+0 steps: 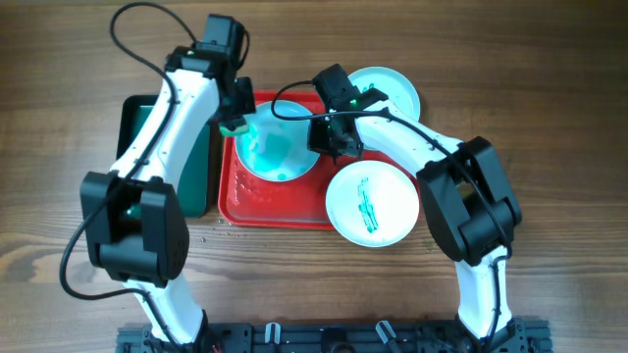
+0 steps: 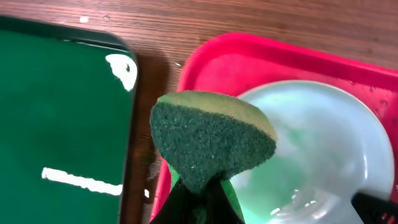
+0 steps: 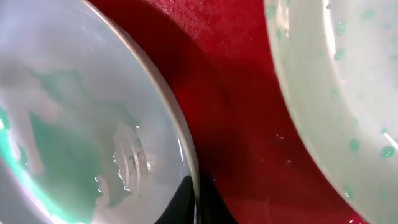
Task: Clean dirty plates on tray and stack at the side
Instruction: 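Lift the cleaned plate with the right gripper and carry it right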
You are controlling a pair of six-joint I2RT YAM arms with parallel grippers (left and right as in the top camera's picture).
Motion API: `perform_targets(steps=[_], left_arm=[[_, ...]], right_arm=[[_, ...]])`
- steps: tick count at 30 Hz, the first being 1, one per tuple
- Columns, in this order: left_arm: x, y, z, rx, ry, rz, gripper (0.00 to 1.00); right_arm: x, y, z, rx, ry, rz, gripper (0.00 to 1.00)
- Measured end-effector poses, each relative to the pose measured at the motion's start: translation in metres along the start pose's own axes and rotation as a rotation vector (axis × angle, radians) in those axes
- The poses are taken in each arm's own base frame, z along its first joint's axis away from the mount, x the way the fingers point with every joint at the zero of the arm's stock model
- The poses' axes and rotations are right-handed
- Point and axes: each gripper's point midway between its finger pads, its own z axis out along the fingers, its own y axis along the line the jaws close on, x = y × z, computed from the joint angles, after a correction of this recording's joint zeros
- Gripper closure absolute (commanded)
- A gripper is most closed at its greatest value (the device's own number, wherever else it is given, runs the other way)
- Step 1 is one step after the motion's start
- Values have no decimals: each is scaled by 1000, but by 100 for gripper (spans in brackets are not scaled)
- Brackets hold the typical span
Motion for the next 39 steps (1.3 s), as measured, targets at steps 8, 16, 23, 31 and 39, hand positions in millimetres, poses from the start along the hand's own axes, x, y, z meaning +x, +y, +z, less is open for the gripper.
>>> perform_targets(steps=[8, 16, 23, 31, 39], left_arm=[[4, 21, 2, 24, 58, -87, 96], [10, 20, 6, 33, 78, -93, 96], [27, 24, 17, 17, 123, -105, 96], [27, 23, 17, 17, 121, -112, 96], [31, 20, 17, 18, 133, -111, 96]], right_arm=[[-21, -18, -69, 196, -180, -200, 96], [-36, -16, -153, 668, -555, -433, 96], [-9, 16, -216, 1023, -897, -527, 96], [-3, 25, -240, 1120, -1019, -535, 96], [-12, -37, -274, 709, -757, -244, 96]])
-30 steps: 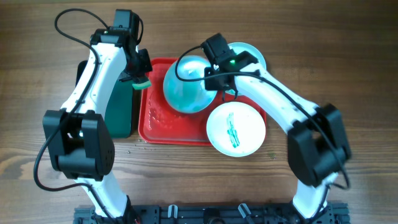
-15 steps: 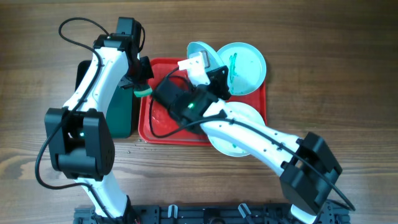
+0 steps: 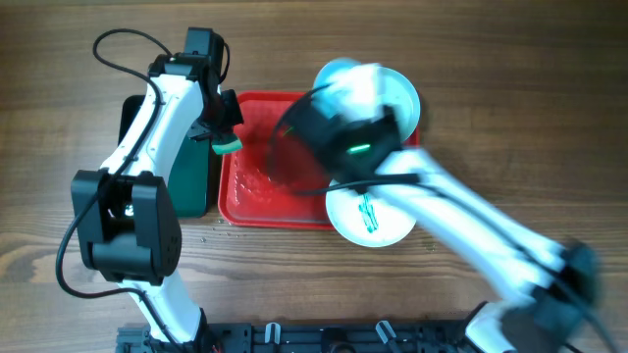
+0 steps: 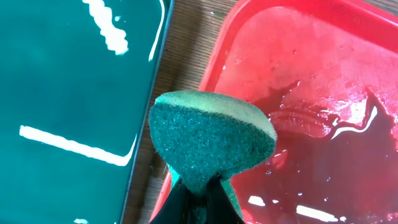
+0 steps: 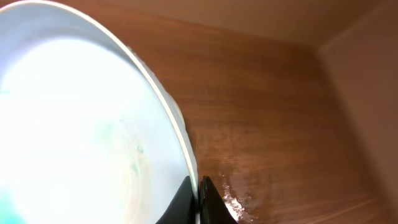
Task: Clean dirty plates on tray and stack at the side
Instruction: 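Lift the cleaned plate with the right gripper and carry it right, then set the plate on the table right of the tray and release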
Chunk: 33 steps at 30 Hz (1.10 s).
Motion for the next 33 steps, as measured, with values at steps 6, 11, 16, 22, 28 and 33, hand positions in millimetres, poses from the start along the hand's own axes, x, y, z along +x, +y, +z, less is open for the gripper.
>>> perform_targets(steps=[6, 11, 16, 22, 28, 33], left_arm=[[7, -17, -1, 10, 3, 40, 96], [5, -19, -1, 15, -7, 42, 96], [0, -21, -1, 25, -28, 41, 96], [-1, -22, -1, 28, -34, 41, 96], [-1, -22, -1, 28, -34, 41, 96], [-1, -22, -1, 28, -34, 41, 96]], right_arm=[[-4, -146, 27, -133, 177, 385, 96], [56, -231, 85, -60, 349, 642, 96], [143, -233, 141, -22, 519, 739, 96], [220, -191, 186, -59, 638, 753, 96], [243, -175, 193, -80, 714, 762, 74], [208, -157, 157, -293, 767, 761, 71]])
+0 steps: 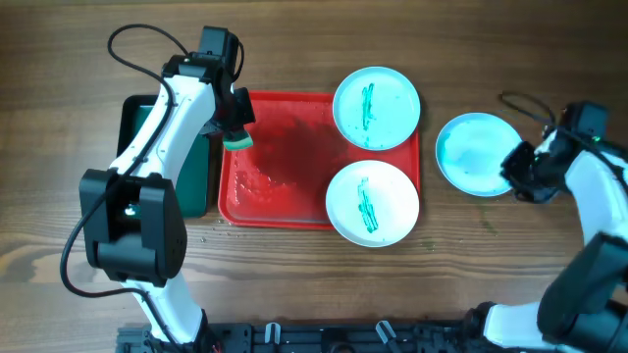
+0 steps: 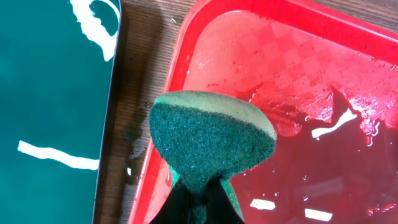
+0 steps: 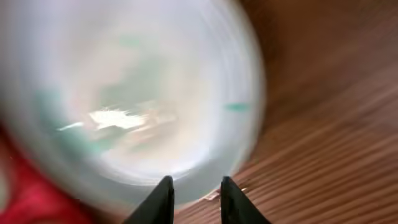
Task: Clean dirty plates on tray and stack at the side
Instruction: 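Set the plate on the table right of the tray and release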
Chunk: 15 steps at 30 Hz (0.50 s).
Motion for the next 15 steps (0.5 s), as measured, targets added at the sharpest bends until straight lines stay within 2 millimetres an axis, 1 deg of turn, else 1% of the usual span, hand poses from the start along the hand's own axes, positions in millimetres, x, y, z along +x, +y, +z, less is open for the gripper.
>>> perform_targets(steps=[1, 2, 3, 4, 5, 7, 9, 11, 13, 15], left_arm=[[0, 0, 0, 0, -1, 0, 96], [0, 0, 0, 0, 0, 0, 96], [0, 0, 0, 1, -1, 0, 96], [0, 0, 0, 0, 0, 0, 96], [0, 0, 0, 0, 0, 0, 96], [0, 0, 0, 1, -1, 0, 96], [0, 0, 0, 1, 0, 0, 96], [0, 0, 0, 1, 0, 0, 96], [0, 0, 0, 1, 0, 0, 96], [0, 0, 0, 3, 1, 0, 96]], right_arm=[[-5, 20, -20, -82, -32, -42, 70], [-4, 36, -37, -147, -53, -81, 70], [0, 44, -47, -175, -56, -106, 70], [12, 54, -57, -205, -40, -146, 66], [27, 64, -62, -230, -9, -193, 66], [47, 75, -59, -231, 48, -266, 65], [71, 86, -46, -206, 101, -361, 65], [86, 86, -32, -170, 130, -407, 65], [103, 85, -11, -136, 173, -452, 64], [115, 85, 5, -122, 202, -483, 64]])
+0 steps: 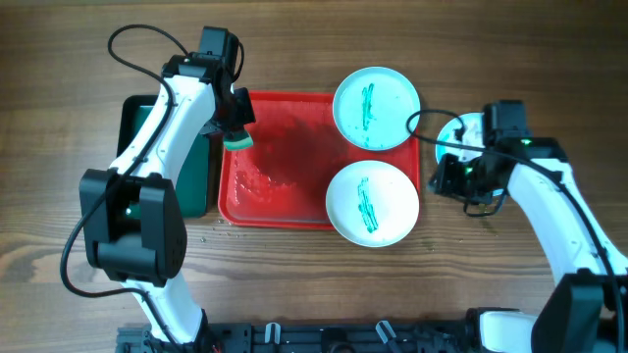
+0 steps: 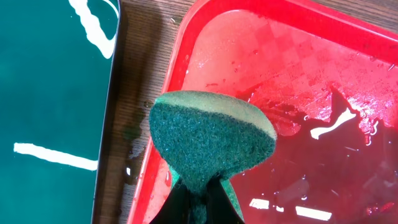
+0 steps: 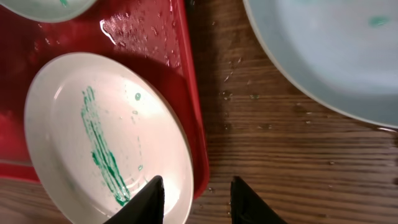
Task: Clean dirty plates on tray and stack at the side
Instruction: 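Set the plate on the table right of the tray and release, then grip the lower-right plate with the right gripper and drag it left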
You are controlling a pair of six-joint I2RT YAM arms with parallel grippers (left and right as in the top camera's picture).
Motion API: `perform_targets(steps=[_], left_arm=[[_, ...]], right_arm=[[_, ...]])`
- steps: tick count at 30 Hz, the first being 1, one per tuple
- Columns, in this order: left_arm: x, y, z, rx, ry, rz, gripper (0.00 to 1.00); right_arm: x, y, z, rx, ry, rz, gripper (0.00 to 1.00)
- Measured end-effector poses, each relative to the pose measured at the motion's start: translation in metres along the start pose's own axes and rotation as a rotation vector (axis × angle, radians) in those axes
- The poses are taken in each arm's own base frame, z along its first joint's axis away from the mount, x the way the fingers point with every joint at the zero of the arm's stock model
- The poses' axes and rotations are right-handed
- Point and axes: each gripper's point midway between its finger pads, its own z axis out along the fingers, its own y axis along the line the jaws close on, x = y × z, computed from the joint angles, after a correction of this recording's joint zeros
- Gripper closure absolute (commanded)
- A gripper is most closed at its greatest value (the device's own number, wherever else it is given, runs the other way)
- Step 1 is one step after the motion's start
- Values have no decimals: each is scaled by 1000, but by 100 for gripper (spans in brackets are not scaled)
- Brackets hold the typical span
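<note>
Two white plates smeared with green lie on the red tray (image 1: 280, 181): a far one (image 1: 376, 95) and a near one (image 1: 373, 203) (image 3: 106, 137). A wiped plate (image 1: 469, 127) (image 3: 323, 56) rests on the table right of the tray, largely hidden by my right arm in the overhead view. My right gripper (image 1: 446, 181) (image 3: 198, 190) is open, straddling the tray's right rim beside the near plate's edge. At the tray's left rim my left gripper (image 1: 234, 123) (image 2: 199, 186) is shut on a green sponge (image 2: 211, 140).
A dark green tray (image 1: 147, 127) (image 2: 50, 93) sits left of the red one. Water pools on the red tray's floor (image 2: 311, 143). Droplets dot the wooden table (image 3: 280, 143) between tray and wiped plate.
My right gripper was open at the wiped plate's right side; it now stands open further left, over the tray's right rim by the near dirty plate. The left arm and sponge have not moved.
My right gripper was shut on the rim of a wet plate on the tray's left half, the sponge beside it. Then the plate was off the tray in that gripper. Later it lay on the table to the right, released. Now the gripper is back at the tray.
</note>
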Motion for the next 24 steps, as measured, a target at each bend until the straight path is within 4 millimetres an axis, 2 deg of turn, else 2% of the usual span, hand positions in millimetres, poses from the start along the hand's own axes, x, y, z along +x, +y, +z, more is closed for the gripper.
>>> perform_targets(steps=[5, 8, 10, 17, 24], left_arm=[[0, 0, 0, 0, 1, 0, 96], [0, 0, 0, 0, 0, 0, 96], [0, 0, 0, 1, -2, 0, 96], [-2, -1, 0, 4, -10, 0, 96], [-2, -1, 0, 4, -10, 0, 96]], right_arm=[[6, -1, 34, 18, 63, -27, 66], [12, -5, 53, 20, 111, -41, 70], [12, -4, 56, 9, 116, -53, 72], [13, 0, 56, -13, 120, -91, 89], [20, -3, 48, 13, 166, -80, 96]])
